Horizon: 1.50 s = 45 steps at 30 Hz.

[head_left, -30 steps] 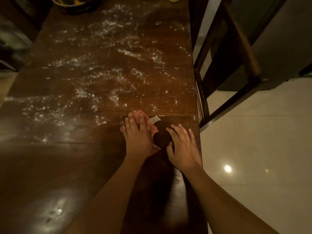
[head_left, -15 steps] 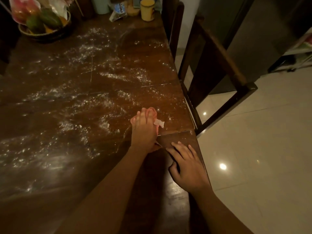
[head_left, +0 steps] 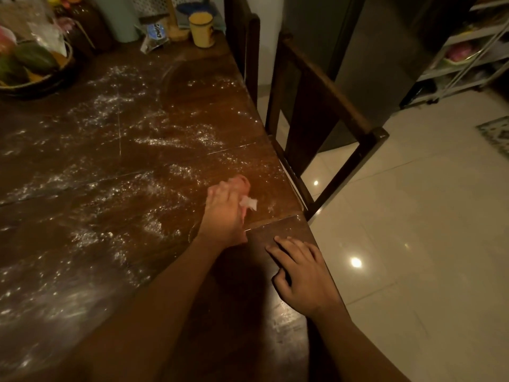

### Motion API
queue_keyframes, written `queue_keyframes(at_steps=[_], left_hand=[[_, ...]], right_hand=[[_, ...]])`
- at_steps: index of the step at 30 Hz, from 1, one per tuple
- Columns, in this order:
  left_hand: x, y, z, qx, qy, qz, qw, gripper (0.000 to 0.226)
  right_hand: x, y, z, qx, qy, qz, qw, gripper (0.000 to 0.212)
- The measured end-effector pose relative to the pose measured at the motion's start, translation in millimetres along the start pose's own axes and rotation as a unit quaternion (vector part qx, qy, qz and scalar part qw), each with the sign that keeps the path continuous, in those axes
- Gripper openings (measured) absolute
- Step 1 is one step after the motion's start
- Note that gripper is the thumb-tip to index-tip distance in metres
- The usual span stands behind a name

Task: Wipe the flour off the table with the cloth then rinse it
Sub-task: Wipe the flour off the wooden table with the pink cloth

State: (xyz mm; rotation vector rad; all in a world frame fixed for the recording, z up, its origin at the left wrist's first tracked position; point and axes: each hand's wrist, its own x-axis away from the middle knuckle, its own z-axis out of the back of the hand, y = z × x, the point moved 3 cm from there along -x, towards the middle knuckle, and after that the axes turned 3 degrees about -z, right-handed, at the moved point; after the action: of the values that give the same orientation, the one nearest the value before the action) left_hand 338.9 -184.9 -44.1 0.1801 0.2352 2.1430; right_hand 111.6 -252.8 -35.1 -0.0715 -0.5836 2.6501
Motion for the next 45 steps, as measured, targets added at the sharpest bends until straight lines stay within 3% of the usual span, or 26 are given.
queue_keyframes(at_steps=[2,4,7,9,12,14,17,18,20,22,24,27,29,31,34,36,39,41,45], left_hand=[[-8,13,1,0.049,0.023,0.107,0.993,0.072],[-19,38,-1,0.039,0.024,0.083,0.995,0.066],[-27,68,-4,0.033,-0.014,-0.108,0.994,0.058],[-23,73,-6,0.056,-0.072,-0.236,0.968,0.052],[-24,44,-1,0.117,-0.120,-0.301,0.939,0.047],[-32,17,4,0.140,-0.091,-0.269,0.949,0.046],[-45,15,9,0.149,-0.028,-0.098,0.984,0.047],[-46,28,9,0.133,-0.013,-0.076,0.988,0.049],[-45,61,8,0.126,-0.003,-0.165,0.978,0.051],[-39,85,-1,0.126,-0.071,-0.295,0.945,0.050],[-31,84,-7,0.133,-0.152,-0.337,0.920,0.046],[-21,58,-1,0.189,-0.155,-0.362,0.900,0.038],[-21,32,3,0.213,-0.141,-0.330,0.909,0.042],[-27,17,7,0.235,-0.098,-0.239,0.937,0.052],[-27,33,5,0.183,-0.010,-0.122,0.975,0.058],[-19,53,0,0.176,0.017,-0.139,0.974,0.058],[-4,56,-7,0.198,-0.055,-0.227,0.952,0.043],[4,37,-3,0.233,-0.069,-0.229,0.943,0.035],[9,3,7,0.219,0.020,-0.037,0.975,0.052]], right_hand=[[0,0,-1,0.003,-0.005,-0.002,1.000,0.053],[1,1,-1,-0.001,-0.002,-0.004,1.000,0.053],[-1,1,-1,-0.003,0.000,0.000,1.000,0.054],[-2,2,-1,0.001,-0.004,0.004,1.000,0.055],[-1,3,-2,-0.003,-0.004,0.002,1.000,0.054],[-1,4,-3,-0.004,0.000,0.001,1.000,0.054],[-2,3,-3,-0.002,0.007,0.000,1.000,0.053],[-2,3,-3,0.000,0.010,0.001,1.000,0.053],[0,2,-3,0.005,0.010,0.001,1.000,0.054],[0,2,-4,0.017,0.013,0.006,1.000,0.054],[0,2,-4,0.029,0.024,0.012,0.999,0.053],[2,1,-3,0.043,0.030,0.015,0.998,0.052],[4,1,-3,0.044,0.030,0.016,0.998,0.051],[4,2,-3,0.039,0.029,0.016,0.999,0.050],[3,1,-1,0.027,0.030,0.016,0.999,0.050],[2,0,0,0.021,0.026,0.020,0.999,0.050],[0,-2,2,0.018,0.017,0.023,0.999,0.052],[1,0,2,0.016,0.007,0.020,1.000,0.052],[0,-1,1,0.013,-0.026,0.010,1.000,0.051]])
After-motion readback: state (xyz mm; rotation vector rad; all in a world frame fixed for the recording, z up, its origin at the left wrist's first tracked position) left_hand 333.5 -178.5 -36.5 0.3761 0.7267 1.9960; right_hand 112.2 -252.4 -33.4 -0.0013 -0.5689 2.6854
